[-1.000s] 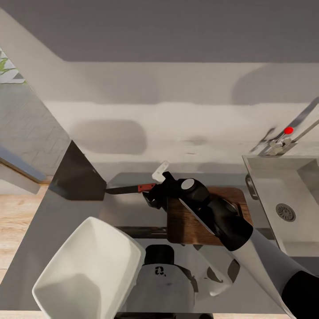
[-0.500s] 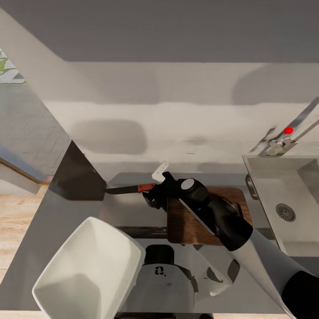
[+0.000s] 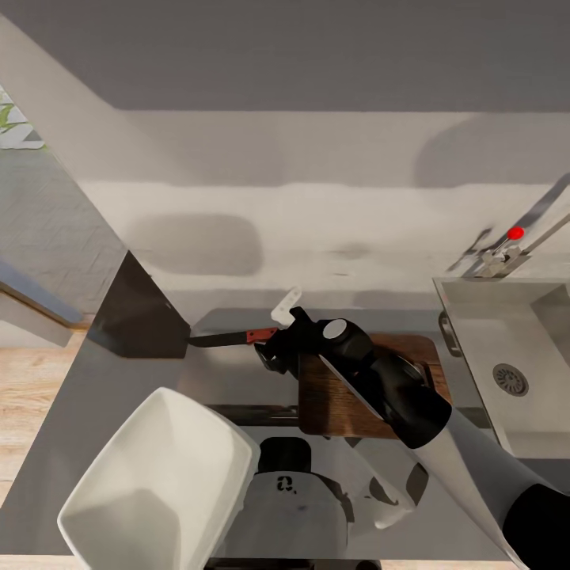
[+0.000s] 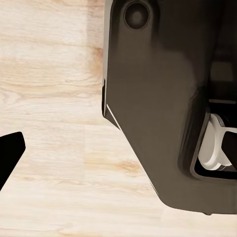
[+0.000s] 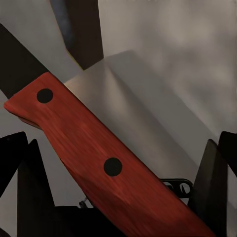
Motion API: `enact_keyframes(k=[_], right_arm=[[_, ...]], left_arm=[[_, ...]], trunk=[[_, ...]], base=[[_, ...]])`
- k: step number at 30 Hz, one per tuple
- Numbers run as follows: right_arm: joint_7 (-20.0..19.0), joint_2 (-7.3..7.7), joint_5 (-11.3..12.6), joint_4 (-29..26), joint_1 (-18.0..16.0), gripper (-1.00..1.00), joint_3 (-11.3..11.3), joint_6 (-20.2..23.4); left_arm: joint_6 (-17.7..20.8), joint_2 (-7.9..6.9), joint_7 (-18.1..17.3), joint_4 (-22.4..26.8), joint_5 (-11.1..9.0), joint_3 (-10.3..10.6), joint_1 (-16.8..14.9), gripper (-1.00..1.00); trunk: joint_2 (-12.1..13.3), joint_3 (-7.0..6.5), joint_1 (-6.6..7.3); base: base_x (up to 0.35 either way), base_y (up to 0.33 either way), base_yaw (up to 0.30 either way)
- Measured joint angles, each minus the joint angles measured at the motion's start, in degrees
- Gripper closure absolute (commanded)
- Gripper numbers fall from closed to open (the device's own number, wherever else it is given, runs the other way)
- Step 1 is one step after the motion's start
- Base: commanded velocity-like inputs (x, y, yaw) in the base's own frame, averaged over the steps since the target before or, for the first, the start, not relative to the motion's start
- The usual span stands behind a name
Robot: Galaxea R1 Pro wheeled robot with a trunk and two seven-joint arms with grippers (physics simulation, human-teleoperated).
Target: In the kitchen, take the Vidalia onion out of the sink, dice it on the chopping board with the paring knife, put the diced onion into the bowl on the countertop, then place both the paring knife and the chopping board into the sink.
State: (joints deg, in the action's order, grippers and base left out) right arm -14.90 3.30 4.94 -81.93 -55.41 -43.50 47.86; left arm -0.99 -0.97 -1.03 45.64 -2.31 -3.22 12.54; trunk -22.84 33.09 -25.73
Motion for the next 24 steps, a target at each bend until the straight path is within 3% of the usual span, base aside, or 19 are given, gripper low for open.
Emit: enact_keyframes(k=[14,24], right_arm=[[0.07,-0.08,0.00,0.11,0.00,1.00,0.00,0.00],[0.21,-0.23,0.39,1.53,0.00,1.00,0.02,-0.13]], left_arm=[[0.00,0.00,0.00,0.09,0.00,0.00,0.00,-1.00],[0.00,0.00,0.00,0.08,0.00,0.01,-0.01,-1.00]], trunk=[[0.00,-0.03,0.00],[0.00,-0.84,0.00]], base=[[0.000,0.000,0.000],[0.000,0.000,0.000]])
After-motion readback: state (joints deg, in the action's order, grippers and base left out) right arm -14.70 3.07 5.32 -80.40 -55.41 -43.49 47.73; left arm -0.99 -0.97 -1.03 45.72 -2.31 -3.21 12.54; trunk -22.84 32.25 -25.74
